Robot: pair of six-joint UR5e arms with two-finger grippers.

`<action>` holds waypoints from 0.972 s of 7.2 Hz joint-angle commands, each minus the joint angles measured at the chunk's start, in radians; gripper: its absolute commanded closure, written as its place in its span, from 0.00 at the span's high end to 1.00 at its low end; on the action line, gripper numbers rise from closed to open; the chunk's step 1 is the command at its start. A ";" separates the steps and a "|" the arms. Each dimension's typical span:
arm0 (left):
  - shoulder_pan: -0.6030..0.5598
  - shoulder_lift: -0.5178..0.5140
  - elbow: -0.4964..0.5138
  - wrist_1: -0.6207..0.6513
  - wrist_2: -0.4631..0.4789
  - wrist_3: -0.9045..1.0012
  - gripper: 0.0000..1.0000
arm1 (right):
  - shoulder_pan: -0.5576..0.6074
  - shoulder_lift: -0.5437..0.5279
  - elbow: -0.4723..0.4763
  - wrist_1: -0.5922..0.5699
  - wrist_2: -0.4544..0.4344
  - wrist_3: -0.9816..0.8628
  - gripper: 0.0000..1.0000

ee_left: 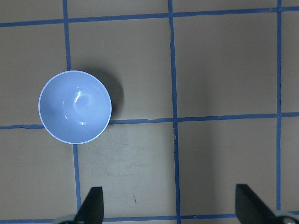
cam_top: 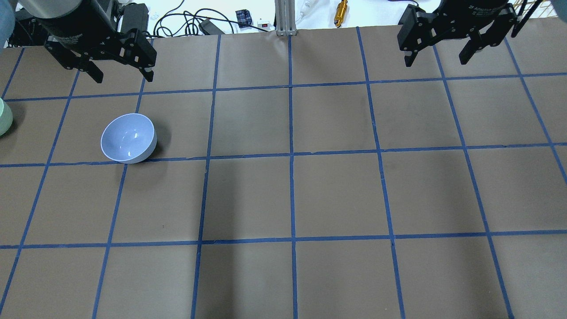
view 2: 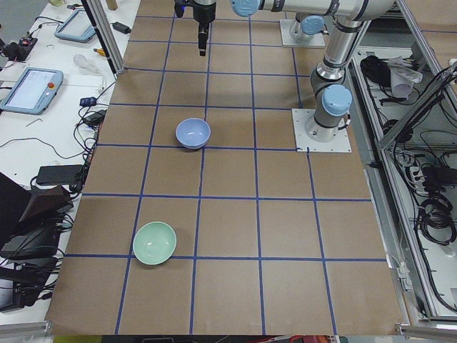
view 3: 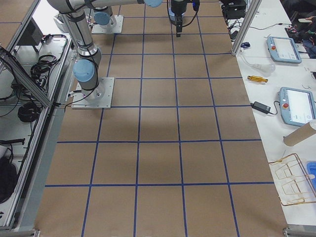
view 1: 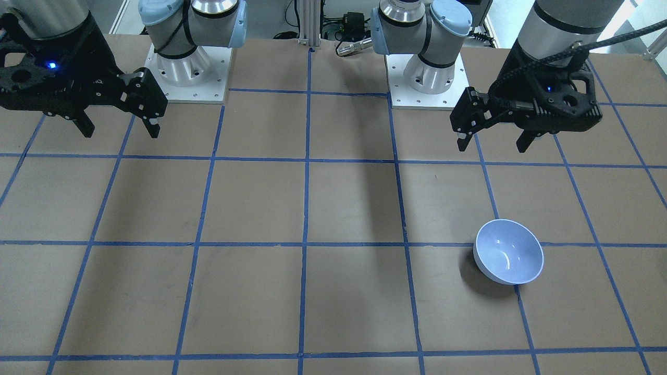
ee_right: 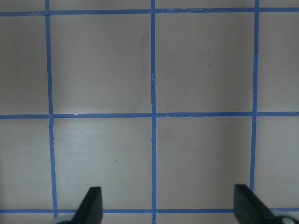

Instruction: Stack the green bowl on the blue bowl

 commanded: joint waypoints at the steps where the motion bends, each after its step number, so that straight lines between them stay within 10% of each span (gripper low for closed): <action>1: 0.072 0.000 0.006 -0.030 -0.002 0.138 1.00 | 0.000 -0.001 0.000 0.000 0.001 0.000 1.00; 5: 0.464 -0.102 0.095 -0.129 0.004 0.881 1.00 | 0.000 0.001 0.000 0.000 -0.001 -0.002 1.00; 7: 0.618 -0.223 0.096 0.041 0.007 1.261 1.00 | 0.000 0.001 0.000 0.000 -0.001 -0.002 1.00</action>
